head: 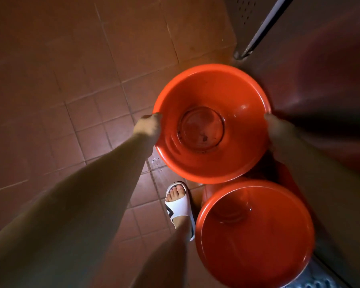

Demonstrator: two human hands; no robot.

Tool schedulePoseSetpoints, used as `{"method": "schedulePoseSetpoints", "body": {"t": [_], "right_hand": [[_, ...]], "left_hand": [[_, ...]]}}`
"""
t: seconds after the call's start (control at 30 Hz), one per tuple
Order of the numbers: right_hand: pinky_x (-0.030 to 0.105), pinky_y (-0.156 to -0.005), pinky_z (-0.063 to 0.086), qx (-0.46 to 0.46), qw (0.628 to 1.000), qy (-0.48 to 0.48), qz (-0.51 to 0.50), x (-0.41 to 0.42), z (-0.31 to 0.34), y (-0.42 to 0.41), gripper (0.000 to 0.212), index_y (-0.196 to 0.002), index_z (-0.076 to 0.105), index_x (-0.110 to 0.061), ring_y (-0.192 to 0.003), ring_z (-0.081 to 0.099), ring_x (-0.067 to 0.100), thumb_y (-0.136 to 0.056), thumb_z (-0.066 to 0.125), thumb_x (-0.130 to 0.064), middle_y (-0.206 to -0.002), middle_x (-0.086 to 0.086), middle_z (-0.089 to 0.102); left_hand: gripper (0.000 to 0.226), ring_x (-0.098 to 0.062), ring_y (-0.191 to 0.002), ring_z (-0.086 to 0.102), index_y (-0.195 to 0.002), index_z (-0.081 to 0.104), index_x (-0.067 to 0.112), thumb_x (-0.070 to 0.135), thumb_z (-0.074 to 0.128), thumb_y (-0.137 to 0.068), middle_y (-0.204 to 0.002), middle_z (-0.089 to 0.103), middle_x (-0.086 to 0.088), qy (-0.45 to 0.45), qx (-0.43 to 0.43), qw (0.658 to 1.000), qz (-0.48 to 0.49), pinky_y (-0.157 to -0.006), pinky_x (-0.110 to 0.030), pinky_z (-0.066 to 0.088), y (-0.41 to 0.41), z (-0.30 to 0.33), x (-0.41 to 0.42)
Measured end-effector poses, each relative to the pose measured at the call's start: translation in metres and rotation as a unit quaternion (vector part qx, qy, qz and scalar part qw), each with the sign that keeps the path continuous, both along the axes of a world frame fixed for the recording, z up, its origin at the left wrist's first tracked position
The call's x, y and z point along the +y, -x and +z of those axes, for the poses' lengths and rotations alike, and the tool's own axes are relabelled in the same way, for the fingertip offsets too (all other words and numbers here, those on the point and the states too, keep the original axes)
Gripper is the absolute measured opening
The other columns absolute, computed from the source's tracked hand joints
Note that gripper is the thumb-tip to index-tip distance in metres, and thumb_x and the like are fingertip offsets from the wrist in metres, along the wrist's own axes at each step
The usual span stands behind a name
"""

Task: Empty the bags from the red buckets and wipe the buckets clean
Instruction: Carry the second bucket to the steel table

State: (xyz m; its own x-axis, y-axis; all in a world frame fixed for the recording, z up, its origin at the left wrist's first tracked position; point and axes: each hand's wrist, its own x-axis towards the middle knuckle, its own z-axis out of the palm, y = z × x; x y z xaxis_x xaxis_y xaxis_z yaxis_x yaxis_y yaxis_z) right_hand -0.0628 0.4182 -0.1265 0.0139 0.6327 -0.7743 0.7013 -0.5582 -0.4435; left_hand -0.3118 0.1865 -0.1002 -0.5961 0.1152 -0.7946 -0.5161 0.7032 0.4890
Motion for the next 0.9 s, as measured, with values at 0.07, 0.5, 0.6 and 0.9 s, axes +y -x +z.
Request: {"method": "schedulePoseSetpoints", "body": {"t": [0.07, 0.5, 0.6, 0.9], "right_hand": [[0.054, -0.098, 0.052, 0.003, 1.000, -0.001, 0.005, 0.001, 0.013, 0.005, 0.073, -0.123, 0.067, -0.008, -0.103, 0.068, 0.034, -0.073, 0.062, -0.062, -0.110, 0.011, 0.072], [0.049, -0.094, 0.054, -0.007, 0.991, -0.069, 0.112, -0.031, 0.271, 0.045, 0.072, -0.117, 0.067, 0.000, -0.103, 0.067, 0.035, -0.080, 0.044, -0.058, -0.113, 0.018, 0.071], [0.045, -0.100, 0.049, -0.002, 0.982, -0.101, 0.157, -0.050, 0.355, 0.046, 0.068, -0.121, 0.064, 0.003, -0.114, 0.062, 0.039, -0.090, 0.035, -0.049, -0.124, 0.024, 0.065], [0.051, -0.094, 0.055, 0.102, 0.965, -0.133, 0.200, -0.106, 0.605, -0.002, 0.058, -0.120, 0.065, -0.008, -0.103, 0.066, 0.036, -0.089, 0.034, -0.046, -0.117, 0.016, 0.067]], "left_hand": [[0.041, -0.036, -0.097, 0.073, -0.096, 0.068, 0.017, 0.048, 0.055, -0.073, -0.099, 0.075, -0.010, -0.004, -0.008, 1.000, 0.023, -0.095, -0.053, 0.058, 0.003, 0.013, -0.005], [0.040, -0.027, -0.074, 0.055, -0.085, 0.068, 0.012, 0.045, 0.050, -0.072, -0.073, 0.058, -0.005, -0.002, 0.068, 0.989, 0.130, -0.072, -0.037, 0.045, -0.030, 0.271, -0.078], [0.050, -0.033, -0.076, 0.063, -0.098, 0.072, 0.002, 0.045, 0.050, -0.085, -0.083, 0.065, -0.017, 0.017, 0.106, 0.982, 0.154, -0.071, -0.039, 0.049, -0.052, 0.350, -0.110], [0.039, -0.030, -0.068, 0.059, -0.079, 0.065, 0.011, 0.041, 0.050, -0.097, -0.069, 0.056, -0.011, -0.020, 0.194, 0.954, 0.227, -0.065, -0.036, 0.049, -0.148, 0.605, -0.203]]}}
